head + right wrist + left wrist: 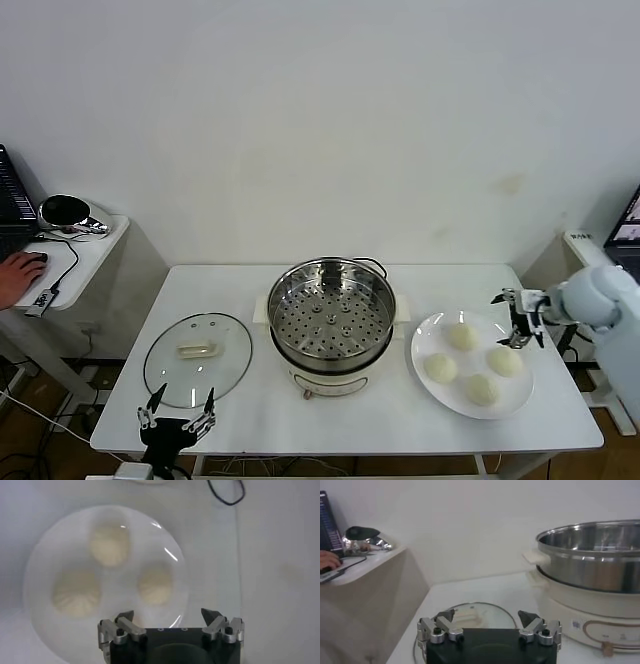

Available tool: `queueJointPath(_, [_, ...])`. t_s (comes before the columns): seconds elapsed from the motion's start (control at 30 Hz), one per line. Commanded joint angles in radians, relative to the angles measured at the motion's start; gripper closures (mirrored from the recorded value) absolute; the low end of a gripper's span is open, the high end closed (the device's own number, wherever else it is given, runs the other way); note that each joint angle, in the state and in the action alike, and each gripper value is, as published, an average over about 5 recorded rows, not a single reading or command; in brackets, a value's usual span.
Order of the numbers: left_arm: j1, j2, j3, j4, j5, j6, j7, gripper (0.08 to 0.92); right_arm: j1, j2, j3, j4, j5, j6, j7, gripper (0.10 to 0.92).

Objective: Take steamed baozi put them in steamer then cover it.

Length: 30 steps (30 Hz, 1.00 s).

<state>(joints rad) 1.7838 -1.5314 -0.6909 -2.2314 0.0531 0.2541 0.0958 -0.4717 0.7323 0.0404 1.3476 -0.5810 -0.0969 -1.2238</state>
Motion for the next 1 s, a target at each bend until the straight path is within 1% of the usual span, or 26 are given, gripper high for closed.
queueJointPath(0.03, [0.004, -0.005, -0.004, 0.0, 0.001, 0.0, 0.0, 0.177, 0.14, 0.079, -0.135, -0.146, -0.069, 0.038, -0.03, 0.203])
queueJointPath(0.43, [0.01, -0.013, -0.01, 0.009, 0.007, -0.004, -0.004, 0.177, 0.151, 0.15, -0.146, -0.234, -0.131, 0.064, -0.02, 0.203])
queueJointPath(1.0, [0.013, -0.014, -0.009, 0.011, 0.008, -0.003, -0.006, 0.177, 0.132, 0.191, -0.142, -0.288, -0.163, 0.064, -0.004, 0.203])
